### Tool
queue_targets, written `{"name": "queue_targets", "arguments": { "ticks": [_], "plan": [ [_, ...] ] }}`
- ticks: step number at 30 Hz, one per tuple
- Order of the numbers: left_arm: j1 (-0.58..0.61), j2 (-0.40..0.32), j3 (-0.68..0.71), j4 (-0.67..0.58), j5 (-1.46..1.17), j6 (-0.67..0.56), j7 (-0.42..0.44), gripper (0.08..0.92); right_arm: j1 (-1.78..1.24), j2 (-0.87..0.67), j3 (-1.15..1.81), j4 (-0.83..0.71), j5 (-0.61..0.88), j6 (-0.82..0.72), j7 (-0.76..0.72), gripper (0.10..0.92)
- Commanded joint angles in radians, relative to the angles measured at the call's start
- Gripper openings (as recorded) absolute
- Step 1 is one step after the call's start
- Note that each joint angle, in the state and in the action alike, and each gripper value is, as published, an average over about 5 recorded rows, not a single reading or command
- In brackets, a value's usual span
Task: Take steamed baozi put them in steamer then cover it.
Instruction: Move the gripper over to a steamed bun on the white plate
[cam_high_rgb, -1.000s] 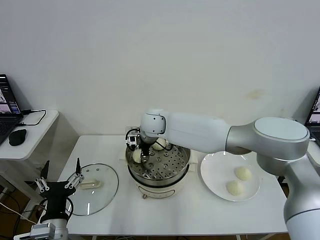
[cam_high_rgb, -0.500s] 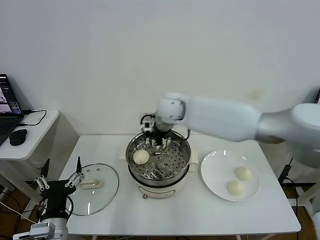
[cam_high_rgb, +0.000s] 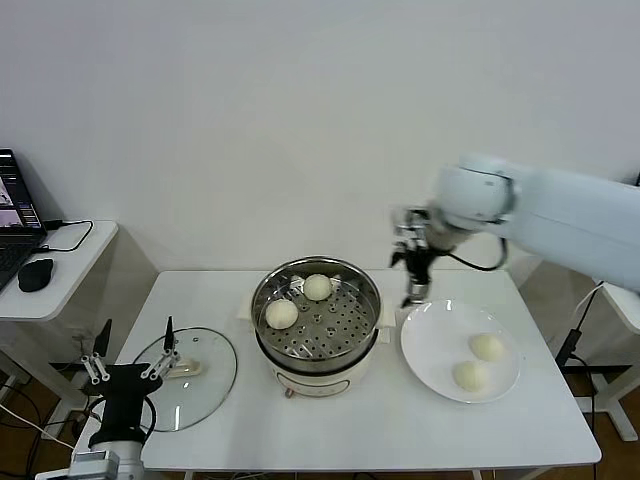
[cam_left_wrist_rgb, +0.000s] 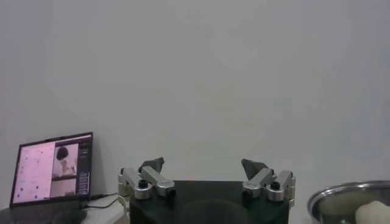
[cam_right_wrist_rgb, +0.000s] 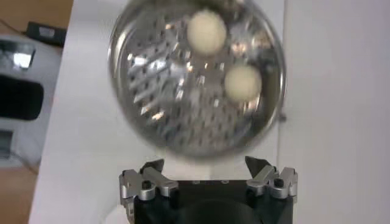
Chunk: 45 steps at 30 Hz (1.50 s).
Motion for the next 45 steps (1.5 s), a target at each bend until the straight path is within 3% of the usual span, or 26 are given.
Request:
{"name": "queue_targets", "arguments": {
  "ticks": [1, 8, 14, 31, 45],
  "plan": [
    [0.011, -0.002, 0.005, 0.0, 0.007, 0.0, 0.0, 0.823, -0.366, -0.306, 0.251, 0.061, -0.27, 0.122, -0.074, 0.823],
    [0.025, -0.017, 0.01, 0.012, 0.024, -0.004, 0.0, 0.823, -0.803, -0.344, 0.615, -0.01, -0.442, 0.218, -0.09, 0.823],
    [0.033, -0.032, 0.019, 0.024, 0.046, -0.011, -0.001, 0.823, -0.954, -0.288, 0.756, -0.056, -0.512, 0.256, -0.089, 0.823],
    [0.07, -0.057, 0.004, 0.028, 0.07, -0.024, -0.004, 0.823, -0.963, -0.127, 0.722, -0.166, -0.579, 0.263, -0.047, 0.823],
    [0.062, -0.054, 0.001, 0.035, 0.064, -0.023, -0.004, 0.823, -0.983, -0.078, 0.721, -0.209, -0.602, 0.258, -0.022, 0.823]
  ]
}}
